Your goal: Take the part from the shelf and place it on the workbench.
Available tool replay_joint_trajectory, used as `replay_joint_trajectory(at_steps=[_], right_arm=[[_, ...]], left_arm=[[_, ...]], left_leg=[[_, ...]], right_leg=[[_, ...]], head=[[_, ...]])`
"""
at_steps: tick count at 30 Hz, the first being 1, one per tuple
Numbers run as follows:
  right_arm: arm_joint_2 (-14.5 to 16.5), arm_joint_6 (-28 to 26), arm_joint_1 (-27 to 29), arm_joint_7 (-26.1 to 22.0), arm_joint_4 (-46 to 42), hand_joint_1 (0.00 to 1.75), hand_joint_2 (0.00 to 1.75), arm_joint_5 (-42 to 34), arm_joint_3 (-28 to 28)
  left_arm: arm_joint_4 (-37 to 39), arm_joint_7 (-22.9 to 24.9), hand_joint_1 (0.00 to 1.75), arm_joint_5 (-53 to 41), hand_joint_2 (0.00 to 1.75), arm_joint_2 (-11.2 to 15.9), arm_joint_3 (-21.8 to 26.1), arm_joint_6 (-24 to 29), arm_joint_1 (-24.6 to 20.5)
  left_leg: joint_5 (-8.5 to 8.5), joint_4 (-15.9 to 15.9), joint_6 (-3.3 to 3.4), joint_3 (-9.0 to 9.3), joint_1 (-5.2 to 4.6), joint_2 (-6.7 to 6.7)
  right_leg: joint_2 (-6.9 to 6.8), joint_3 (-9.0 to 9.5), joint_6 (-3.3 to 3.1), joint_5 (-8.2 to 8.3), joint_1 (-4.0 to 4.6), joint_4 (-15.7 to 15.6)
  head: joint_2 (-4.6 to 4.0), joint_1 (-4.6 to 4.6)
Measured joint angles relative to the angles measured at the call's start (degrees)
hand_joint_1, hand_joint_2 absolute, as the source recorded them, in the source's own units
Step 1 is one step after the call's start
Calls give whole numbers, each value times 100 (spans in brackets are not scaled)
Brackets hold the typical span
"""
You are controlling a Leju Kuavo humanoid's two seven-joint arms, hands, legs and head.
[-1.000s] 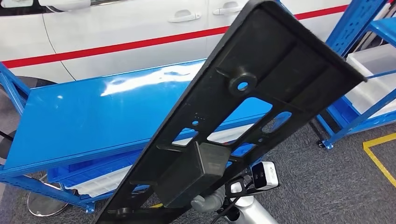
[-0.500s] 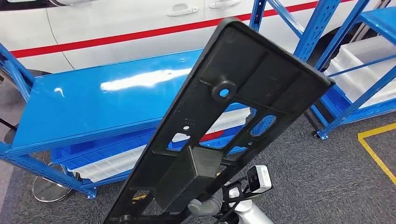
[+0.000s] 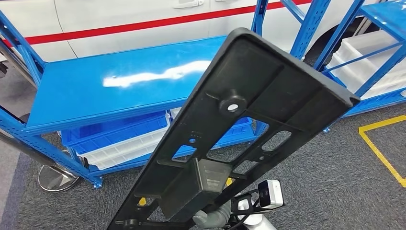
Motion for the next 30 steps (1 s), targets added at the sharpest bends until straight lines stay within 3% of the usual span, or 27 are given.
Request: replay_joint_trajectory(at_steps=[1,3,4,6,8,9,13,14,15,16,17,19,20,21,24,25,26,27,29,30], right_arm=[[2,-26,-1,0,-18,169,175,5,-3],[3,-94,12,0,-48,169,175,41,-16],[6,-115,22,0,-74,169,175,62,-32],[27,-117,43,0,-163,169,175,76,-90],[47,-103,55,0,-233,169,175,62,-141],[49,-99,56,0,-248,169,175,59,-153],[49,-99,57,0,-249,169,175,59,-155],[49,-92,68,0,-262,169,175,50,-188],[49,-85,80,0,-274,169,175,37,-225],[68,-68,92,0,-286,169,175,11,-281],[95,-40,100,0,-294,169,175,-19,-339],[154,2,97,0,-285,169,175,-57,-391],[164,15,96,0,-276,169,175,-62,-401],[166,16,98,0,-268,169,175,-62,-409],[165,15,102,0,-246,169,175,-64,-427],[165,15,104,0,-239,169,175,-65,-428],[164,15,104,0,-229,169,175,-66,-429],[163,15,105,0,-219,169,175,-66,-431],[163,15,104,0,-203,169,175,-67,-433],[165,16,101,0,-200,169,175,-66,-433]], left_arm=[[1,1,0,-4,175,2,-2,2,0],[1,6,0,-5,175,10,-3,11,4],[1,12,0,0,175,14,-3,21,9],[1,38,0,9,175,16,-3,37,18],[2,63,0,10,175,9,-3,41,21],[2,68,0,10,175,7,-3,40,21],[2,69,0,9,175,7,-3,40,21],[2,92,0,9,175,5,-3,30,19],[2,117,0,10,175,3,-2,19,18],[1,141,0,12,175,8,-2,11,7],[1,161,0,15,175,15,0,8,-8],[-1,154,0,20,175,38,4,23,-33],[-1,151,0,21,175,43,7,27,-35],[-1,153,0,21,175,45,8,28,-32],[-1,155,0,22,175,48,8,29,-32],[-1,155,0,22,175,48,8,29,-32],[-1,155,0,23,175,48,8,29,-31],[-1,155,0,23,175,48,8,29,-30],[-1,155,0,23,175,46,8,29,-26],[-1,154,0,22,175,46,8,29,-25]], left_leg=[[47,12,-35,-31,-2,-3],[122,7,-106,-69,16,-6],[49,56,-139,-111,28,-12],[-422,455,-193,-261,54,-24],[-871,899,-223,-385,65,-27],[-956,1010,-229,-409,67,-28],[-976,1043,-230,-414,67,-28],[-990,1234,-232,-404,67,-28],[-965,1400,-232,-361,66,-29],[-902,1189,-203,-26,60,-33],[-853,840,-156,362,35,-37],[-737,-193,-29,1056,1,-41],[-700,-336,19,1072,-6,-29],[-617,-360,64,1014,5,-16],[-388,-358,141,760,1,7],[-322,-341,139,659,-3,7],[-260,-316,133,550,-4,8],[-207,-283,121,441,-1,9],[-123,-188,87,240,6,8],[-93,-136,63,153,6,7]], right_leg=[[2,97,-44,-76,21,-185],[-7,45,-149,-18,29,-239],[-16,-12,-204,47,27,-242],[-37,-171,-285,200,11,-255],[-39,-288,-308,293,19,-253],[-39,-313,-311,312,22,-252],[-39,-320,-312,318,22,-252],[-39,-398,-310,375,30,-247],[-39,-493,-306,443,37,-239],[-37,-635,-290,557,47,-224],[-43,-773,-245,711,49,-222],[-49,-901,-134,935,42,-243],[-46,-925,-81,941,37,-240],[-32,-974,-51,792,37,-142],[-1,-1203,7,-104,21,742],[0,-1249,27,-284,12,1086],[-1,-1245,44,-320,1,1325],[-2,-1167,58,-220,-12,1396],[-3,-746,58,112,-34,978],[-2,-460,41,152,-35,584]], head=[[0,0],[0,0],[0,0],[0,-1],[0,-2],[0,-2],[0,-2],[0,-2],[0,-2],[0,-2],[0,-2],[0,-1],[0,-1],[0,-1],[0,0],[0,0],[0,0],[0,0],[0,0],[0,0]])
